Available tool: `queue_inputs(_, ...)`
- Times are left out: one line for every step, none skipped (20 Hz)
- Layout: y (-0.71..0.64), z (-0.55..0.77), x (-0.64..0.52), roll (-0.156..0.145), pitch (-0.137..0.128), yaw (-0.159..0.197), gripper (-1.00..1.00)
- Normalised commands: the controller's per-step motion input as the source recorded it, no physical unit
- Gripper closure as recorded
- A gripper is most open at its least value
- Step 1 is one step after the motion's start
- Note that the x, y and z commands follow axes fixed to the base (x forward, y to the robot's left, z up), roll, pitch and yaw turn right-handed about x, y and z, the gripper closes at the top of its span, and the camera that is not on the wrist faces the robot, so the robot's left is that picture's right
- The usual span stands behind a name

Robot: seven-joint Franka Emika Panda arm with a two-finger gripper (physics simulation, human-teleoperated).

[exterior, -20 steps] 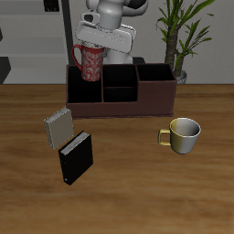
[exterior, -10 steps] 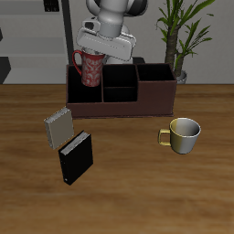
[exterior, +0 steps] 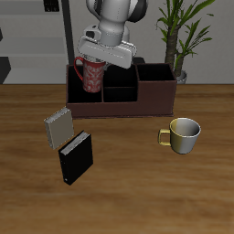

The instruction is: Place the red mug into the back desk caddy's left compartment

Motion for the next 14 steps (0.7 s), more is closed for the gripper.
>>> queue_inputs(0.00,-0.24,0.11,0.021,0.051,-0.021,1.00)
queue_inputs(0.02,-0.34,0.13,-0.009,0.062,-0.074,1.00)
queue_inputs(-0.02,-0.10,0.03,-0.001,0.011,-0.027,1.00)
queue_inputs(-0.01,-0.21,0.15,0.042,0.043,-0.040,1.00)
queue_inputs(-0.04,-0.22,0.08,-0.034,0.044,-0.067,1.00)
queue_inputs(-0.09,-0.17,0.01,-0.036,0.032,-0.068,1.00)
queue_inputs(-0.01,-0.11,-0.01,0.007,-0.007,-0.003,1.00)
queue_inputs(-0.05,-0.15,-0.01,-0.008,0.012,-0.042,1.00)
queue_inputs(-0.08,-0.17,0.03,-0.015,0.032,-0.054,1.00)
queue_inputs(-0.03,-0.18,0.02,0.001,0.037,-0.048,1.00)
queue_inputs(-0.12,-0.31,0.04,0.045,0.077,-0.109,1.00)
queue_inputs(-0.19,-0.24,-0.03,-0.056,0.071,-0.149,1.00)
queue_inputs(0.00,-0.15,0.00,-0.008,-0.005,-0.012,1.00)
queue_inputs(-0.03,-0.34,0.02,0.011,0.044,-0.056,1.00)
